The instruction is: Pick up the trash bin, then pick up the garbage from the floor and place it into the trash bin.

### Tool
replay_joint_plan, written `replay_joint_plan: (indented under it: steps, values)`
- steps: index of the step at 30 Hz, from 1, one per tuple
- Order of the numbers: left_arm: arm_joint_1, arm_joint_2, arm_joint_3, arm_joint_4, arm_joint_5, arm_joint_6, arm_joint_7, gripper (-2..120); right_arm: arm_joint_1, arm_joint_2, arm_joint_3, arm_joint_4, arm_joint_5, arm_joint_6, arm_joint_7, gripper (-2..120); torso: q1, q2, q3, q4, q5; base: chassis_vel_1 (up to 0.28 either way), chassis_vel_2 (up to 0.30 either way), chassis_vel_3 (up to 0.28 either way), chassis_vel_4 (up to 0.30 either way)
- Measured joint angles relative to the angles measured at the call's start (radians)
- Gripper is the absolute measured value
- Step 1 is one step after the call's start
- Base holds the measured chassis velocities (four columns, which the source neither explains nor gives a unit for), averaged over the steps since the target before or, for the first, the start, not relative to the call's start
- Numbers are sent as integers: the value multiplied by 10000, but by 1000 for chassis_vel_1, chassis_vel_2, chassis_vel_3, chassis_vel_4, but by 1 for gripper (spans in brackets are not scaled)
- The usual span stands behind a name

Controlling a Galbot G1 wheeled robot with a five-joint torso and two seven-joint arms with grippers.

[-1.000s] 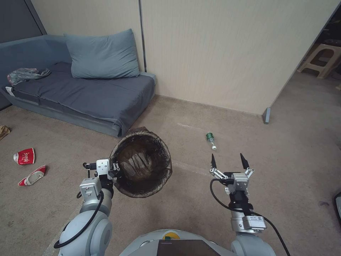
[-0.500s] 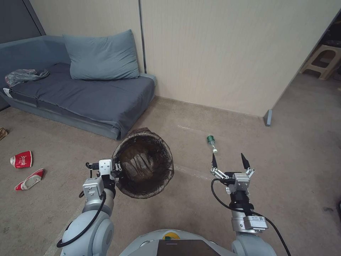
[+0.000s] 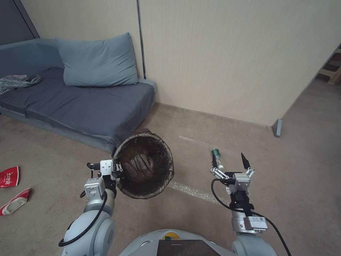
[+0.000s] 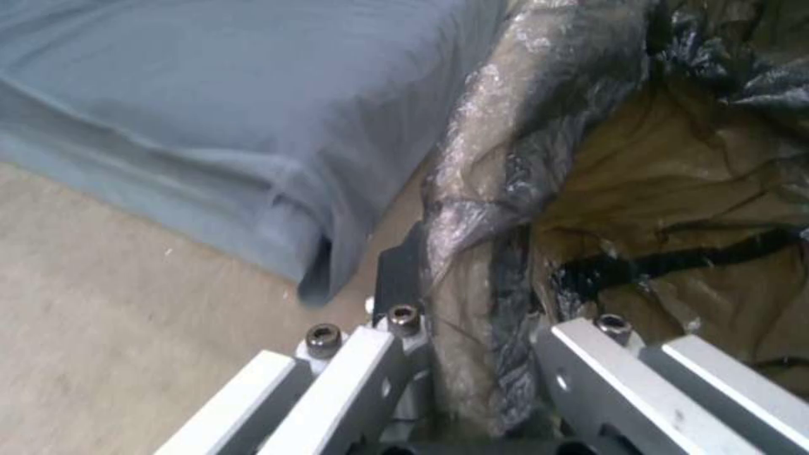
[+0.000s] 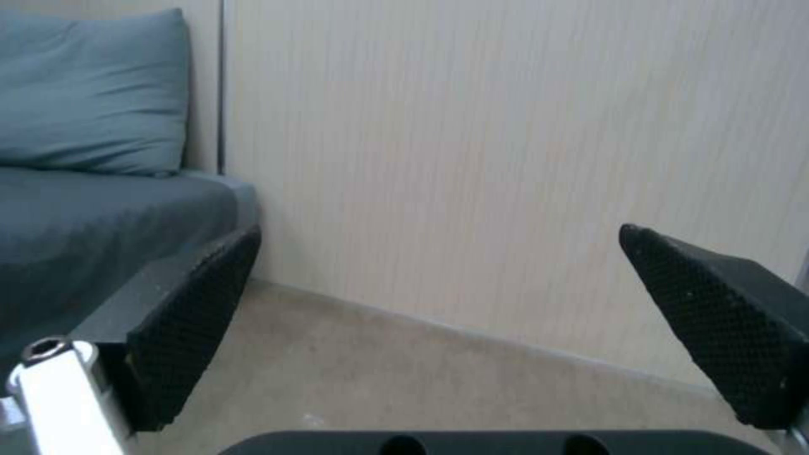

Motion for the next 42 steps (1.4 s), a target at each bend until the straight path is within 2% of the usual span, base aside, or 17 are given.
replay_joint_plan:
  steps: [15,42]
  values:
    - [-7,0,-2,6,-1,-5,11,0,2,0,1,2,-21,11,-3,100,2,-1,3,0,-1,-176,170,175,-178]
    - [-4,0,-5,7,-8,-2,10,0,0,0,0,2,-34,5,-1,100,0,0,-1,0,0,5,-6,-3,3]
